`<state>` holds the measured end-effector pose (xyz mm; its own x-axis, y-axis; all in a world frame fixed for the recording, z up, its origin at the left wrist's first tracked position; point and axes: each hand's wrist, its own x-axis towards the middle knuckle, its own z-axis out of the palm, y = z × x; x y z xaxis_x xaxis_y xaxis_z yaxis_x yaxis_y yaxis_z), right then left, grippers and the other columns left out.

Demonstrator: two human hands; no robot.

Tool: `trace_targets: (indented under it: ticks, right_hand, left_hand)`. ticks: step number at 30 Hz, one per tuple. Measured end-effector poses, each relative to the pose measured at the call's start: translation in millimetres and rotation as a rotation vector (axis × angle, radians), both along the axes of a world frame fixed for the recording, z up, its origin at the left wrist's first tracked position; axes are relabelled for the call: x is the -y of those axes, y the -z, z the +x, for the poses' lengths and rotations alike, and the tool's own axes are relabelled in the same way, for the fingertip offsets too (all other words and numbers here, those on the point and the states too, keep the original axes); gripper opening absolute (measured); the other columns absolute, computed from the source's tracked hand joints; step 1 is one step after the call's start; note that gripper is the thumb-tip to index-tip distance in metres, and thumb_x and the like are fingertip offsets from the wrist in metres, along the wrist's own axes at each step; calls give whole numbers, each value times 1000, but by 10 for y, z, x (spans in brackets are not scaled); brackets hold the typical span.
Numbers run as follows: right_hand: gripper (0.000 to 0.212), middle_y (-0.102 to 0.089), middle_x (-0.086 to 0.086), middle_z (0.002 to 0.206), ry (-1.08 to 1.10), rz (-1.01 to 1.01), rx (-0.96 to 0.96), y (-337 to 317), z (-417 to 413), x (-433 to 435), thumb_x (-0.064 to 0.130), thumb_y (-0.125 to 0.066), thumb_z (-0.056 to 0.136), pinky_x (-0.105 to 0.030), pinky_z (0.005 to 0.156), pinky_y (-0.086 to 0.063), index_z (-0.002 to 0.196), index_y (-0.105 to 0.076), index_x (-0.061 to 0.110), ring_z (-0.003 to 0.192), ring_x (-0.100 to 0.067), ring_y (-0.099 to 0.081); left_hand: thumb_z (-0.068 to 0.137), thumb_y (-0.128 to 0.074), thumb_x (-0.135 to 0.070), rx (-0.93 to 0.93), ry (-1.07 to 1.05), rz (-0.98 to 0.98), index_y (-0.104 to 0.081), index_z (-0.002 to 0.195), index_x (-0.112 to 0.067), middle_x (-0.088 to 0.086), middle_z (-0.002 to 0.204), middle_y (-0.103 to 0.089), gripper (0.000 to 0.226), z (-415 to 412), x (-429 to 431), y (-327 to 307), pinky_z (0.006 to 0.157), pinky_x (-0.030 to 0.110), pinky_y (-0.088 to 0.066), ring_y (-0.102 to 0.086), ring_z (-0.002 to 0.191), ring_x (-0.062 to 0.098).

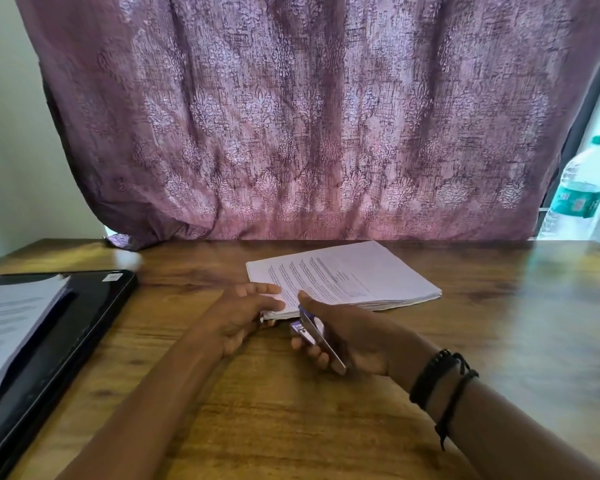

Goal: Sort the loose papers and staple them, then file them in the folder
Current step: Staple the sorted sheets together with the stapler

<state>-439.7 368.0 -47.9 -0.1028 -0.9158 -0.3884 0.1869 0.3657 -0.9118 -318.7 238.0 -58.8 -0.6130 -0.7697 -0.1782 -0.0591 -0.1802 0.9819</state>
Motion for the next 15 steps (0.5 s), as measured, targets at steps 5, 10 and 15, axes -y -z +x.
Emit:
trace_targets:
  ticks: [5,10,15]
  right_hand:
    - [41,-65,-15,86,52,-106,142,48,-24,27,41,-54,94,-24,51,-54,129,-45,21,61,-16,-59]
    - [36,-61,-15,80,96,-126,233,55,47,11,33,-59,94,-26,55,-57,122,-49,13,62,-19,-59]
    - [53,-62,-16,81,202,-140,278,116,87,50,33,-71,86,-32,57,-59,129,-48,11,65,-22,-64]
  left_hand:
    - [80,-65,10,-21,-31,-16,-64,102,4,15,88,-69,23,-12,-48,-4,52,19,-53,-64,67,15]
    - [79,-67,5,-22,-46,-30,-66,100,9,14,83,-70,21,-19,-87,-10,52,18,-51,-62,66,15]
    - [81,-67,1,-10,-2,-34,-70,93,4,13,80,-72,13,-3,-149,-60,57,21,-51,-62,65,15]
